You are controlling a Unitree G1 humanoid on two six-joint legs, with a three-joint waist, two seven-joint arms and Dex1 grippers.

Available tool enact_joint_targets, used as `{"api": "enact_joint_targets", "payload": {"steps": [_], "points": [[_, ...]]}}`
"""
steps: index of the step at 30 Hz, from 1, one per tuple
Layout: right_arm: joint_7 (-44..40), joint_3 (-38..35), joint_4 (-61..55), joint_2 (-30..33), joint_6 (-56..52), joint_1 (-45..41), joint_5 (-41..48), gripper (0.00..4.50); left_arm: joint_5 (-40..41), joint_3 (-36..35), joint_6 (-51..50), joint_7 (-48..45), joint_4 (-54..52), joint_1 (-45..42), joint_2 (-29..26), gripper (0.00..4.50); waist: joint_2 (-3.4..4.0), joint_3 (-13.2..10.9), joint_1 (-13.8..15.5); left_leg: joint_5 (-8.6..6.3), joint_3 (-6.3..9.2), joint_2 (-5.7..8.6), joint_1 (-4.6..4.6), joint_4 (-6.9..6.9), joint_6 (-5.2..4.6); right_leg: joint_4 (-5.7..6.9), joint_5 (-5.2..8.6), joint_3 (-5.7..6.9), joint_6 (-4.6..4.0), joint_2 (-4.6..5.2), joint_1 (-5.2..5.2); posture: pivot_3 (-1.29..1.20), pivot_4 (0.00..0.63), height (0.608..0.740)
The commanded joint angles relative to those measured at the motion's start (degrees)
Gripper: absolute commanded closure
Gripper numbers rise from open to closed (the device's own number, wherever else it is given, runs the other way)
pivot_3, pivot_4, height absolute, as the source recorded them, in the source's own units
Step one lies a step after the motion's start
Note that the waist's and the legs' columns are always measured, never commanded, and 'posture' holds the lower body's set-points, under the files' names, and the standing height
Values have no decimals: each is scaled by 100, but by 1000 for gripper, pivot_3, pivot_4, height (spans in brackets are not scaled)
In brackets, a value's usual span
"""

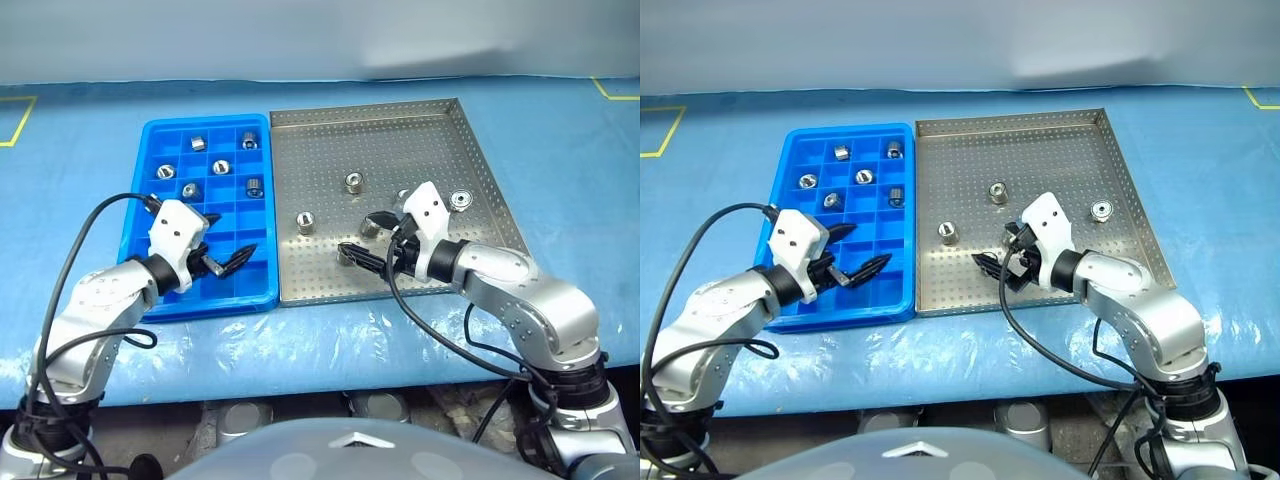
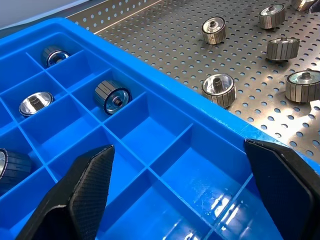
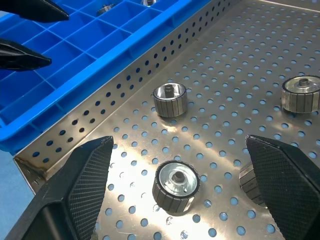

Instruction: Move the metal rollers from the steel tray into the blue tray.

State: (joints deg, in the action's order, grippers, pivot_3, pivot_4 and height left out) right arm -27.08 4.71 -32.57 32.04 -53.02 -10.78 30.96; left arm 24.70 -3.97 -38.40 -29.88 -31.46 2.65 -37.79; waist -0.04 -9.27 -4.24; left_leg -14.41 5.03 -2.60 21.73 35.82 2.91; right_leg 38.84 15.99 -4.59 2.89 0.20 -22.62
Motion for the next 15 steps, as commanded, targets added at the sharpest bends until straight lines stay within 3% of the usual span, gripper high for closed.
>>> {"api": "enact_joint_targets", "payload": {"steps": [1,15], "points": [[6,-8,-203,38,162,4,-119,21,-28,-140,100,-25,-47,3,22,0,0,0,-2,0,0,0,0,0,0,0,0,0,0,0,0,-52,150,740],[-89,35,-199,19,209,40,-320,21,12,-160,52,-54,-48,31,10,0,0,0,-5,0,0,0,0,1,0,0,-1,0,-2,0,0,-50,150,740]]}}
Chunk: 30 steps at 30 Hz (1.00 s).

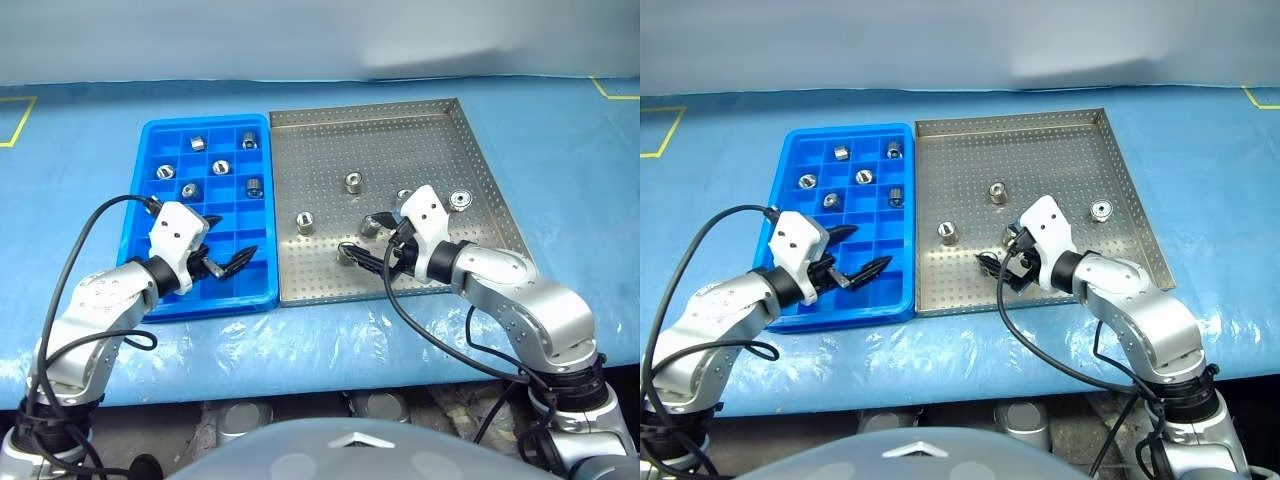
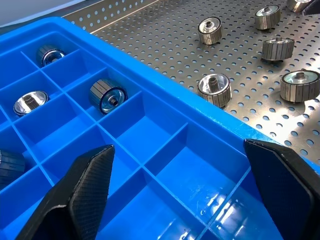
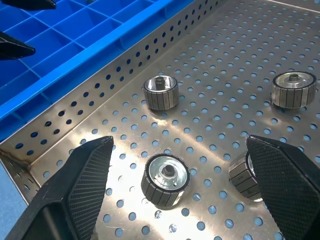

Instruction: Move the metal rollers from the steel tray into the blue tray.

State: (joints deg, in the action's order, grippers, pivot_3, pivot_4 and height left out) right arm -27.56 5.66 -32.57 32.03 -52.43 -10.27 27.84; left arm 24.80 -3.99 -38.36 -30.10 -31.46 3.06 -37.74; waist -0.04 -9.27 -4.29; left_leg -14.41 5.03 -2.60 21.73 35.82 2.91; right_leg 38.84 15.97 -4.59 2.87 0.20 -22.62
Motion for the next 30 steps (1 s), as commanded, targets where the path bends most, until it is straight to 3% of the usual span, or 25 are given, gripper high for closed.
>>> {"api": "enact_joint_targets", "payload": {"steps": [1,18,24,30], "points": [[-43,-57,-200,17,145,-12,-17,21,3,-159,46,-35,-46,-8,2,0,0,0,0,0,0,0,0,0,0,0,0,0,0,0,0,-50,150,740],[-27,6,-240,-4,99,2,-60,21,80,-182,24,-148,-51,-90,-65,0,0,0,-1,0,0,0,0,1,0,0,0,0,-1,0,0,-53,150,740],[15,6,-247,-44,113,-5,-81,21,12,256,93,-783,395,-1298,-308,0,-1,-1,36,1,4,0,0,10,0,4,1,5,3,-2,4,-59,150,740],[88,19,-260,-157,135,27,-123,21,-473,1537,79,-1943,1649,-3208,-465,0,-2,-1,-8,0,2,3,1,10,-1,1,-2,3,2,-1,6,-74,150,740]]}}
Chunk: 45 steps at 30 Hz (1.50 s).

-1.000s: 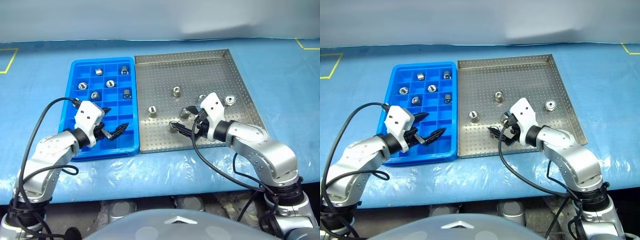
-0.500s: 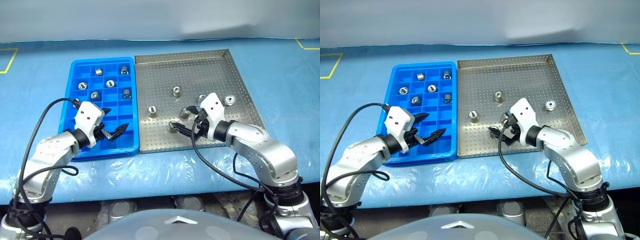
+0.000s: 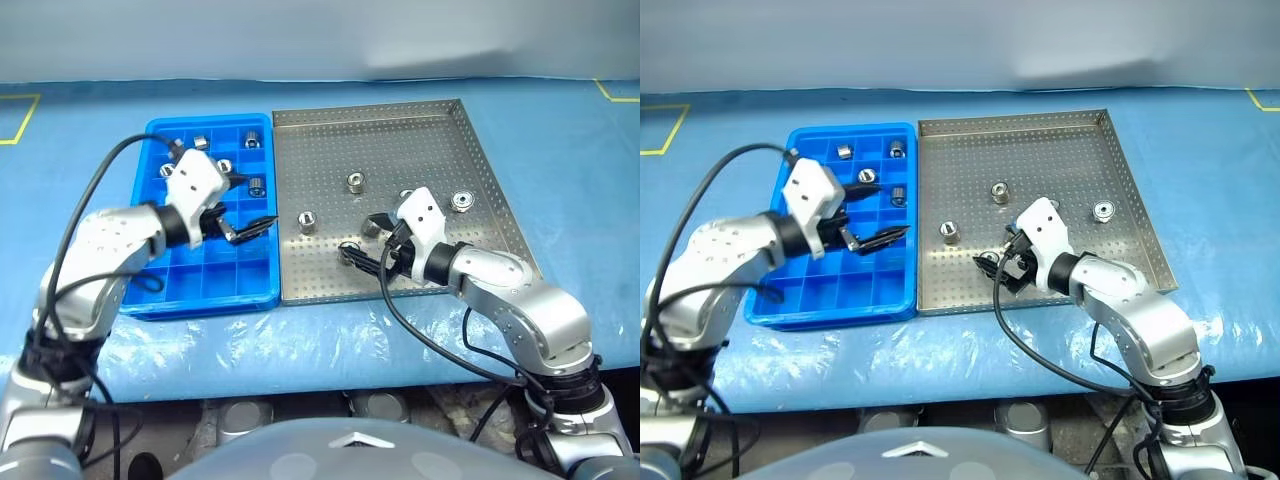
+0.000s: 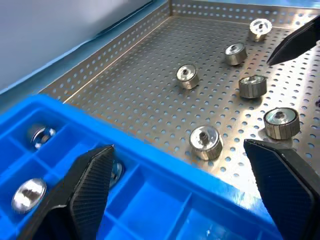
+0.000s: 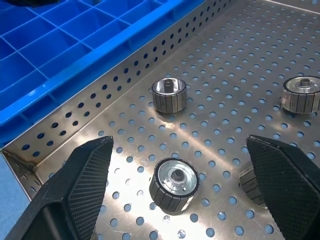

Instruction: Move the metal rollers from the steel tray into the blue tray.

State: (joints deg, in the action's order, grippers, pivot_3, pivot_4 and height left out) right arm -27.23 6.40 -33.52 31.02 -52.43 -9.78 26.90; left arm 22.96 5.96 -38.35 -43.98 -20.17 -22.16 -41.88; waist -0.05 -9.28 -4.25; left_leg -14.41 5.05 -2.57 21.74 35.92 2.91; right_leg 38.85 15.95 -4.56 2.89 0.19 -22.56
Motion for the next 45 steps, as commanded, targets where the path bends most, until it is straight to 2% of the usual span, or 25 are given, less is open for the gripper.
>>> {"api": "enact_joint_targets", "payload": {"steps": [1,5,11,19,28,31,36,38,41,45], "points": [[69,-51,-170,-73,140,-12,-38,21,-436,786,127,-749,789,-1004,-28,0,-1,0,-16,0,1,0,3,-1,0,-1,0,1,0,-1,-3,-77,150,740],[171,-31,-235,-174,153,86,-90,21,-996,1646,380,-1498,2113,-2198,292,0,0,0,-62,-1,5,0,5,-1,-2,-1,0,5,-1,-3,-4,-103,150,740],[392,-77,-382,-355,200,357,-146,21,-1824,2568,1042,-2475,3664,-3260,799,0,0,0,-190,-9,3,1,12,2,-17,-1,2,1,-3,-5,-9,-147,150,740],[671,-140,-560,-561,260,633,-206,21,-2686,3151,1721,-3260,4682,-3598,1112,0,0,-1,-429,-16,4,0,17,6,-31,1,4,-3,-4,-9,-14,-198,150,740],[789,-169,-549,-667,349,691,-231,21,-3565,3275,2297,-3133,5308,-3638,1356,0,-1,-1,-585,-17,4,-1,18,12,-32,7,5,-5,-2,-9,-14,-208,150,740],[801,-145,-519,-716,377,650,-245,0,-3646,3194,2367,-3180,5350,-3611,1413,561,0,-1,-594,-17,4,-1,17,13,-32,8,5,-5,-1,-9,-13,-208,150,740],[808,-141,-476,-762,386,583,-272,0,-3632,3042,2365,-3313,5126,-3481,1349,2256,0,-1,-606,-17,4,-1,16,14,-33,12,5,-6,-2,-9,-13,-191,150,740],[802,-133,-447,-766,379,534,-279,0,-3582,2937,2353,-3344,5058,-3467,1301,2796,-1,-1,-607,-17,4,-1,16,14,-33,12,5,-6,-2,-10,-14,-181,150,740],[810,-125,-423,-777,374,476,-293,0,-3419,2589,2299,-3334,4850,-3409,1123,2794,0,-1,-608,-17,4,-2,16,14,-33,14,5,-6,-2,-11,-15,-178,150,740],[865,-112,-452,-837,366,425,-310,0,-2765,1323,1793,-2555,4025,-3009,1011,2794,0,-1,-599,-17,6,-5,17,14,-33,14,4,-5,-2,-10,-15,-176,150,740]]}}
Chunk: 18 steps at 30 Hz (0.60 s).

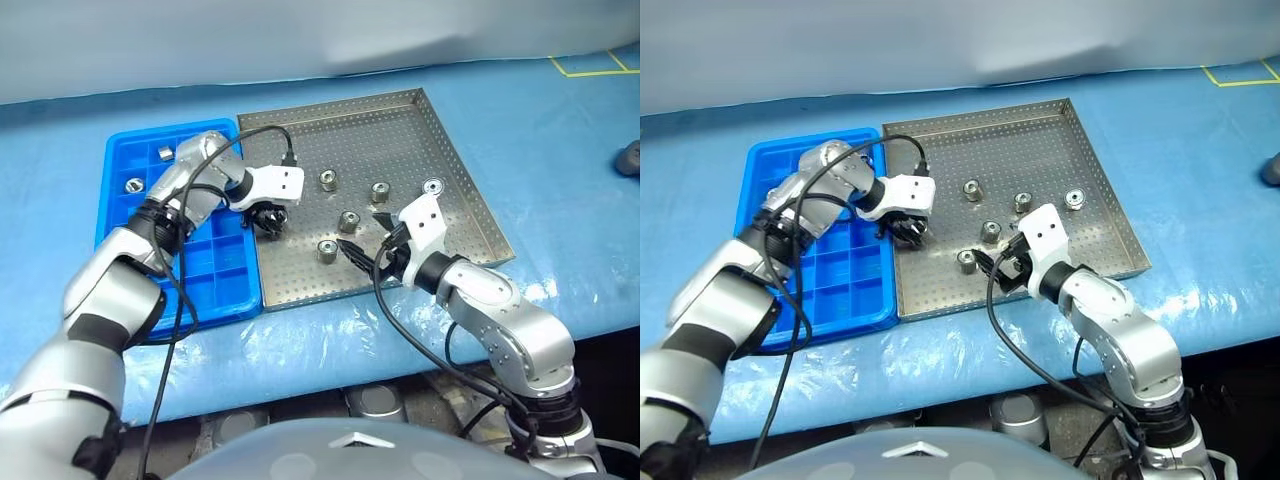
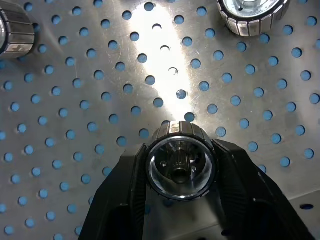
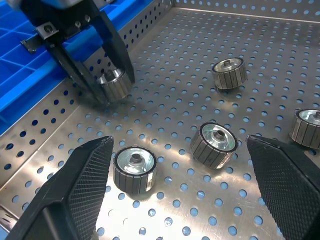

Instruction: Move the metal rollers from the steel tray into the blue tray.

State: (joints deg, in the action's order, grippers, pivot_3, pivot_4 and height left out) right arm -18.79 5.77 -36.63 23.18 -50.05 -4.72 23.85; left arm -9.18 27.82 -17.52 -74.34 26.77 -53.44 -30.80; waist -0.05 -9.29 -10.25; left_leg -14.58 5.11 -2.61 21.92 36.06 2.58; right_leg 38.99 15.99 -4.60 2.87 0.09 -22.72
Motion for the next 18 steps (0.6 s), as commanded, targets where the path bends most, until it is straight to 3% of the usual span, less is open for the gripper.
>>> {"api": "enact_joint_targets", "payload": {"steps": [1,5,9,14,18], "points": [[2,-22,-151,-67,155,-96,-5,0,652,-1316,-517,812,-1050,363,-84,2794,1,0,2,0,-1,0,0,0,0,1,0,-1,0,1,-1,-171,150,740],[-264,183,-185,-71,381,-239,30,0,865,-2476,-1068,1985,-2488,1456,-169,2794,4,2,-5,0,-2,-1,-5,0,0,5,0,-3,0,4,0,-139,150,740],[-555,536,14,-99,728,-603,-101,0,847,-3568,-1703,3504,-3934,2735,294,2794,4,2,55,2,7,-1,-15,2,4,18,-1,4,0,5,8,-92,150,740],[-881,778,219,-212,925,-928,-41,0,625,-4103,-2011,4955,-5050,3745,1006,2794,-2,4,341,5,11,2,-22,18,9,26,-3,10,1,8,20,-50,150,740],[-1091,996,317,-402,1079,-1098,12,0,457,-4174,-2071,5703,-5183,4321,1357,2794,-2,5,496,7,12,5,-27,18,12,26,-4,12,1,11,24,-37,150,740]]}}
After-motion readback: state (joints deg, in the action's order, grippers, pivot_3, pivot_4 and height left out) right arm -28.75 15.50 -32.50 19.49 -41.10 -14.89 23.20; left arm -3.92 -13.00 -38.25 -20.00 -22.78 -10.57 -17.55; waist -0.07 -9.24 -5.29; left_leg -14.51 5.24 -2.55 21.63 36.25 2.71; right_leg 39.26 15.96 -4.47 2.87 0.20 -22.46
